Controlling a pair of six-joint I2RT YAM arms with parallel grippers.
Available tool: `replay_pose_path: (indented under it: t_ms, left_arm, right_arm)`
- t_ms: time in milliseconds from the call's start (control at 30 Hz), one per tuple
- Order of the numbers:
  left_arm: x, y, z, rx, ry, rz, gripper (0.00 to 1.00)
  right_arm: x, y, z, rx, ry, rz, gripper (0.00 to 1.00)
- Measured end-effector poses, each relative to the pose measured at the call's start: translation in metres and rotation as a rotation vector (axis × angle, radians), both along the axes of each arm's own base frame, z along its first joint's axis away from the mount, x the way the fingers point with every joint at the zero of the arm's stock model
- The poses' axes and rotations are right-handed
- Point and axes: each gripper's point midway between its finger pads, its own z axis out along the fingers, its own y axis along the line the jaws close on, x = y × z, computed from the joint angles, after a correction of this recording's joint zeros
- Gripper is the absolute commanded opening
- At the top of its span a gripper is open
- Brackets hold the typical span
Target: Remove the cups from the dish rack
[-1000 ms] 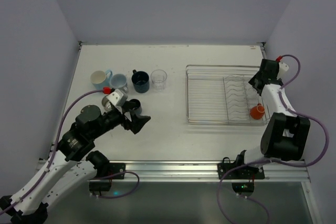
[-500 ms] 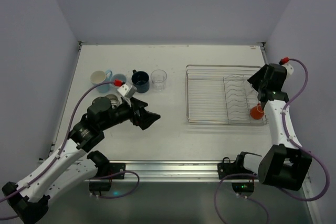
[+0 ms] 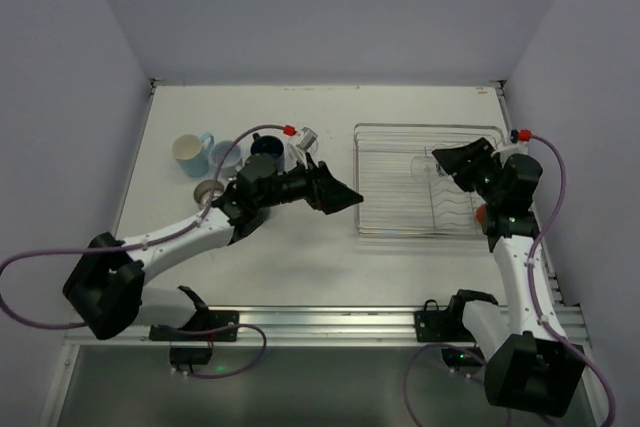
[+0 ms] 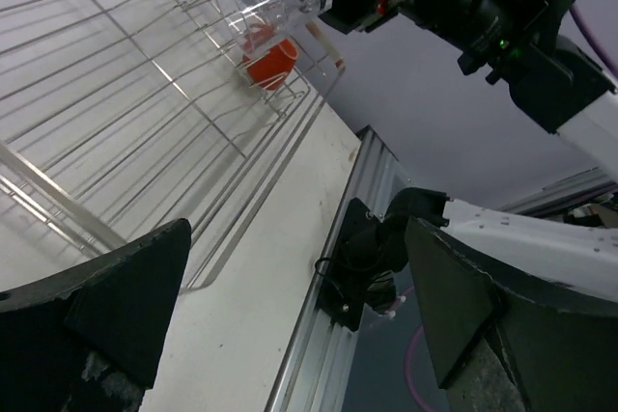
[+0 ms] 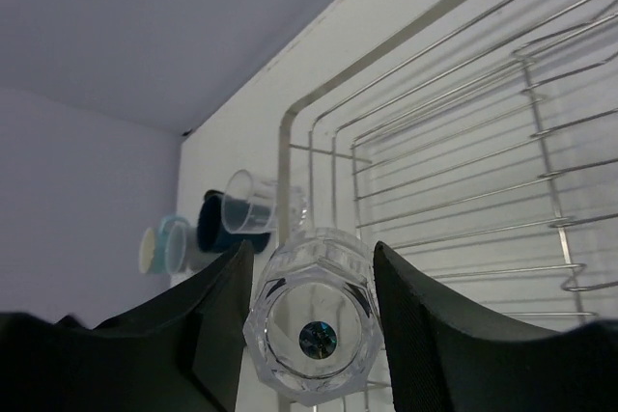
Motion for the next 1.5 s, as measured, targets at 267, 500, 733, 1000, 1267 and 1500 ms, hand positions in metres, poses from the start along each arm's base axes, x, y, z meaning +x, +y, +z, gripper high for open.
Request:
replay_pose_path:
  t_ms: [267, 500, 733, 1000, 1267, 1500]
  left_arm:
    - [0.023, -0.058, -0.004, -0.096, 0.066, -0.083, 0.91]
    - [0.015, -0.076, 0.009, -0.169, 0.064, -0.132, 0.81]
    - [0.021, -0.077, 0.008, -0.198, 0.094, -0.111, 0.17]
    - [0.013, -0.068, 0.014, -0.202, 0.06, -0.096, 0.0]
    - [0.024, -0.016, 0.024, 0.079, -0.079, 0.15, 0.0]
    - [0.057, 0.051, -0.021, 0.538, -0.079, 0.404, 0.0]
  right_arm:
    - [-0.028, 0.064, 0.023, 0.137, -0.109, 0.256, 0.08]
    - [-0.048, 0.109, 0.021, 0.218, -0.112, 0.424, 0.08]
    - [-0.049, 0.128, 0.023, 0.296, -0.12, 0.478, 0.11]
    - [-0.051, 0.144, 0.018, 0.325, -0.104, 0.514, 0.98]
    - [-0.056, 0.136, 0.01, 0.199, -0.085, 0.462, 0.99]
    - [-0.057, 0.109, 0.011, 0.027, -0.112, 0.336, 0.99]
